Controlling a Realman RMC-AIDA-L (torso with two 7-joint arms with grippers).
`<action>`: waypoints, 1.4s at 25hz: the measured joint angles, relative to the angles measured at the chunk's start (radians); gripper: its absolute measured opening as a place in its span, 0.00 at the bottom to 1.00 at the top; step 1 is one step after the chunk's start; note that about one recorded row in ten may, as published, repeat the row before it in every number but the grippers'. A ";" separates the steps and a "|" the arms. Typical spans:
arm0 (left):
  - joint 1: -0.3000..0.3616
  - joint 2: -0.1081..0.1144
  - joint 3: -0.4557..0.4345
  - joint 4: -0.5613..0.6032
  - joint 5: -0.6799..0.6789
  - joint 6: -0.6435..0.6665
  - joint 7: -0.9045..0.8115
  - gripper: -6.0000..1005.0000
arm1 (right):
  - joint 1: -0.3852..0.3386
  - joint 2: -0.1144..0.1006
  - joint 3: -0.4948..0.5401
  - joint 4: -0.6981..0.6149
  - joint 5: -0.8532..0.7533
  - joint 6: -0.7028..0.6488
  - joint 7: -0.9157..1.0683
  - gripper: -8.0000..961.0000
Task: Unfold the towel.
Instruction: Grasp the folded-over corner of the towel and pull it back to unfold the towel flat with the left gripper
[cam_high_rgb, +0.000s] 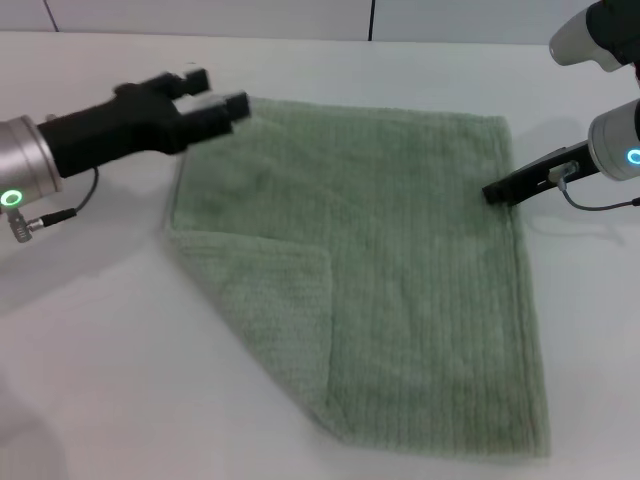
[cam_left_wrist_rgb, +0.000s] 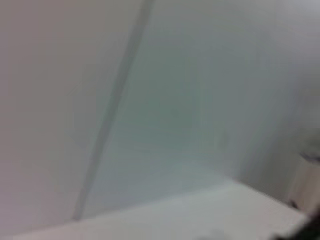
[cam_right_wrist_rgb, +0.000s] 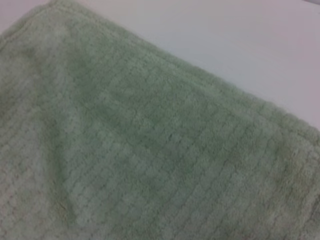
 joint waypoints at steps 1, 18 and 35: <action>0.010 0.000 0.081 0.054 0.000 0.007 -0.041 0.80 | 0.000 0.000 0.000 0.000 0.000 0.000 0.000 0.02; 0.034 -0.009 0.406 0.189 0.082 -0.003 -0.097 0.80 | 0.007 0.000 -0.001 0.000 0.000 -0.007 0.000 0.02; 0.026 -0.016 0.637 0.156 0.073 -0.230 -0.105 0.80 | 0.012 -0.002 -0.004 0.000 0.000 -0.007 0.000 0.02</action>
